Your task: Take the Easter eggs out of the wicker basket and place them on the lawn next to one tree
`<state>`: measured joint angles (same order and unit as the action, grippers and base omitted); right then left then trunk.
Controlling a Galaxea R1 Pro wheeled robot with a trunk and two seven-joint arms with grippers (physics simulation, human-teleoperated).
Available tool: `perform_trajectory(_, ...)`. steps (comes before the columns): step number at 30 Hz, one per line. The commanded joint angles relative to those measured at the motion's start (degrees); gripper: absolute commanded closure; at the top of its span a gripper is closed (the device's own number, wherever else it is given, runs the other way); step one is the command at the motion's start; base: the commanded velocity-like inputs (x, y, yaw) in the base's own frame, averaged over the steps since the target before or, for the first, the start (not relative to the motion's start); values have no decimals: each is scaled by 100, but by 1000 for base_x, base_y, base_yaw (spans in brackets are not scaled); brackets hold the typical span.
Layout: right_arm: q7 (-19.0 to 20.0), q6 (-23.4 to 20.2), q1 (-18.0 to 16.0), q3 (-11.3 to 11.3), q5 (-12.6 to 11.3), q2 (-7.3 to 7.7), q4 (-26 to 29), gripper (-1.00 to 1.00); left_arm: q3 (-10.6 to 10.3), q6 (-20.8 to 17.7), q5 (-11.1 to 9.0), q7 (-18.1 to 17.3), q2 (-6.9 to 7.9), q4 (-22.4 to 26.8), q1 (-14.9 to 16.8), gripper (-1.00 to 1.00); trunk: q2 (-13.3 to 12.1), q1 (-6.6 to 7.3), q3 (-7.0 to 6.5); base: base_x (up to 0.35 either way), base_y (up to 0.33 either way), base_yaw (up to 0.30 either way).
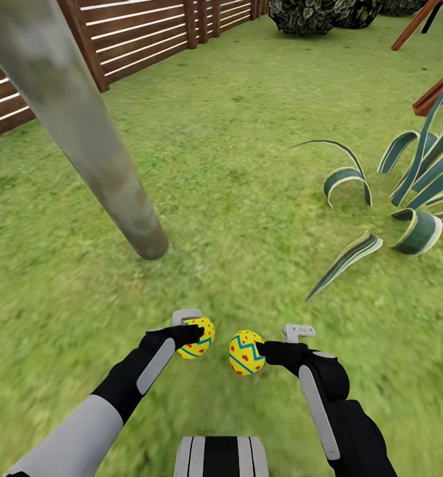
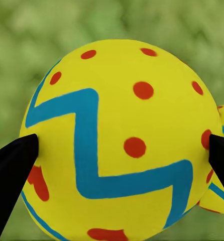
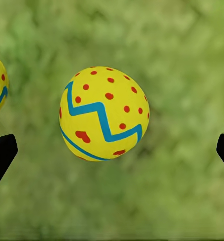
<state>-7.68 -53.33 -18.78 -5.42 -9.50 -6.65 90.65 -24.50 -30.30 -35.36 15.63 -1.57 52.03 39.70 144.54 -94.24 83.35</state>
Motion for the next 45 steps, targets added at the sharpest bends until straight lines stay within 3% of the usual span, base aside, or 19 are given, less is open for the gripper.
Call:
perform_trajectory(1, -59, -19, -3, -5, -61, -1, 5, -100, -12, -11, -61, 54, 4, 8, 3, 100, 2, 1, 5, 0, 0, 0)
perform_trajectory(45, -59, -19, -2, -3, -61, 1, 5, -100, -11, -11, -60, 54, -2, 10, 3, 100, 27, -48, 425, 0, 0, 0)
